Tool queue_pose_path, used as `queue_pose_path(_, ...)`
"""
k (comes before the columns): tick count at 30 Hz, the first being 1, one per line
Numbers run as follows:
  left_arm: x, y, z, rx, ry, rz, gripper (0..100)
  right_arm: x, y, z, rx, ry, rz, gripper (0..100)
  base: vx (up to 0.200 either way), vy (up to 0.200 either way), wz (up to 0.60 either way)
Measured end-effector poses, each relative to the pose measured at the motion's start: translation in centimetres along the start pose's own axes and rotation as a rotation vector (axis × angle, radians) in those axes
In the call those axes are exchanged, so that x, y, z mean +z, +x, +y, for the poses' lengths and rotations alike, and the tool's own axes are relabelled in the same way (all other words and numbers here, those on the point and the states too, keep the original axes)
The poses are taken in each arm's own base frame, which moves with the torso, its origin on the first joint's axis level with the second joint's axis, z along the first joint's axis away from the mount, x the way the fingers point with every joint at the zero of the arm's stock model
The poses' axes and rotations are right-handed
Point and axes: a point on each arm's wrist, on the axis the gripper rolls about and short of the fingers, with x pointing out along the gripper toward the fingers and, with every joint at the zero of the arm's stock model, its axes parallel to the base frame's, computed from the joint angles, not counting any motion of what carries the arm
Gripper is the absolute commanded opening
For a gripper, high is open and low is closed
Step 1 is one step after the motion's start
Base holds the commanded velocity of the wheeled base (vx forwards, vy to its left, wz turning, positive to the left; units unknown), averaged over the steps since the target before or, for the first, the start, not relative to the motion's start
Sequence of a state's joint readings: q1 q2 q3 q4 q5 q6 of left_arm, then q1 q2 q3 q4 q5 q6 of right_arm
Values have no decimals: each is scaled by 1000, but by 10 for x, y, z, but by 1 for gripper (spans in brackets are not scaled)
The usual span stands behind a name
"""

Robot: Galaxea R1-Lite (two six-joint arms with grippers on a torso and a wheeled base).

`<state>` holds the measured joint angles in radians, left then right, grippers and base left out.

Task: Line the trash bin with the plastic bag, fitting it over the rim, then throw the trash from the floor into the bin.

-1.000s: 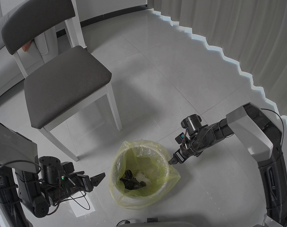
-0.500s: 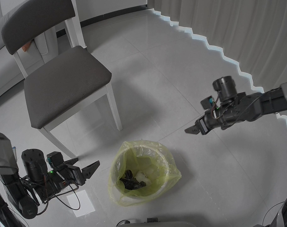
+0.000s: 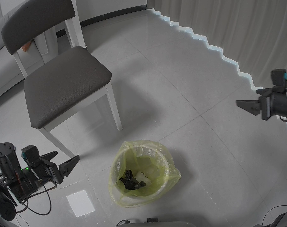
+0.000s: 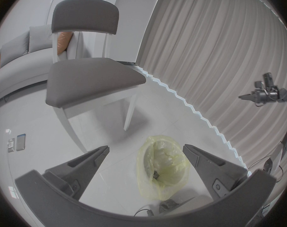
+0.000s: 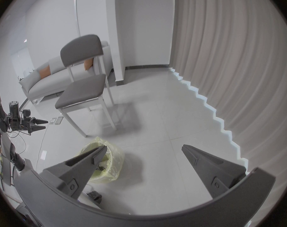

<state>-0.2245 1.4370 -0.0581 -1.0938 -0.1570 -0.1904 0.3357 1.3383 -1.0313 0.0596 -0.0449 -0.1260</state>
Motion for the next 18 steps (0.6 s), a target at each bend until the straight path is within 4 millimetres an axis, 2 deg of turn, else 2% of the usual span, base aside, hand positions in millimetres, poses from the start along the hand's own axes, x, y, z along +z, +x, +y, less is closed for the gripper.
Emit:
queue_pose_path(4, 7, -18, 1, 36, -1, 34, 100, -17, -52, -7, -59, 31, -72, 100, 0, 0, 0)
queue_pose_path(8, 15, -45, -3, 57, 1, 38, 100, -44, -103, -11, -111, 62, -148, 100, 0, 0, 0)
queue_pose_path(13, 19, -85, -11, 62, 14, -24, 100, -81, -150, -5, -158, 87, -217, 100, 0, 0, 0)
queue_pose_path(18, 11, -124, -17, 75, 27, -94, 100, -124, -185, 11, -181, 107, -261, 100, 0, 0, 0)
